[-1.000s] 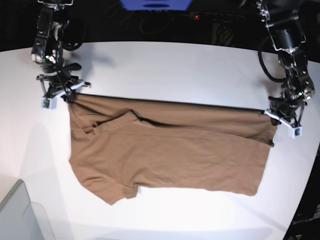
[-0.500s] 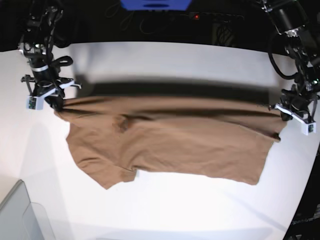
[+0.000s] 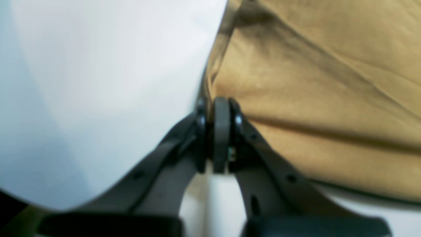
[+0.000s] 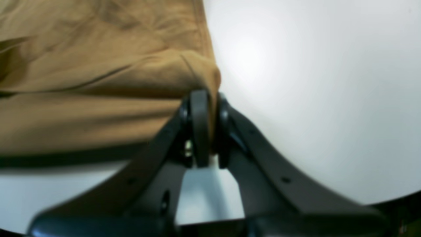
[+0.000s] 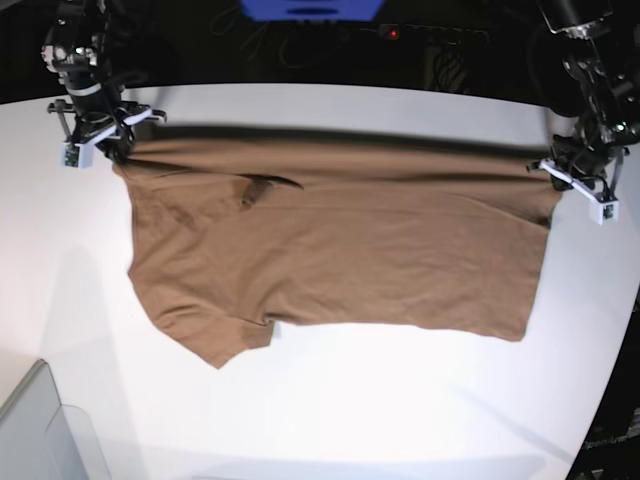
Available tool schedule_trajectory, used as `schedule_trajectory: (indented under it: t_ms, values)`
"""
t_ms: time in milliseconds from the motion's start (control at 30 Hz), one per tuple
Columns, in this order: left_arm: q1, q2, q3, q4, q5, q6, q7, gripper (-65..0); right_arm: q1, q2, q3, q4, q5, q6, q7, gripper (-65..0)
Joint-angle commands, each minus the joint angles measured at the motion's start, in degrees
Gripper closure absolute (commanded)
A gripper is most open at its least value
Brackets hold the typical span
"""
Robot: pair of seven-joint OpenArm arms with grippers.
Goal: Layout the t-shirt on the table in an organized manner, then fold the t-shirt properly
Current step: 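Regrasp the shirt edge with both grippers and pull it back flat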
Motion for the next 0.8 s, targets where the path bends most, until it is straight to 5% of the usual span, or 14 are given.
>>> schedule_trajectory:
  t_ms: [0,333,500,600,767]
  values:
    - [0.16,-1.33,-0.47,1.26,0.24,0.35,-0.89,-0.3,-0.48,0.39,0.38,0.88,-0.03,-0.44,1.42,0.0]
    - [2.36,-0.98,-0.47,0.83,0.32,0.35,-0.89,-1.0,-1.71,-1.89,0.21,-2.46,-0.3,-0.26,1.42,0.0]
    - [2.36,-0.89,-0.47,0.83,0.06,0.35,-0.89,-2.3,-1.71,-1.98,0.65,-4.31,-0.3,8.18,1.42,0.0]
    - [3.33,-0.8,-0.47,0.91,-0.12,0.35,-0.89,-10.6,-1.71,-1.98,0.65,-4.31,-0.3,8.71,1.15,-3.0]
    - [3.5,0.17,-0.56,1.53,0.15,0.35,-0.98,-27.7,-1.71,-1.98,0.65,-4.31,-0.3,8.71,1.15,-21.1]
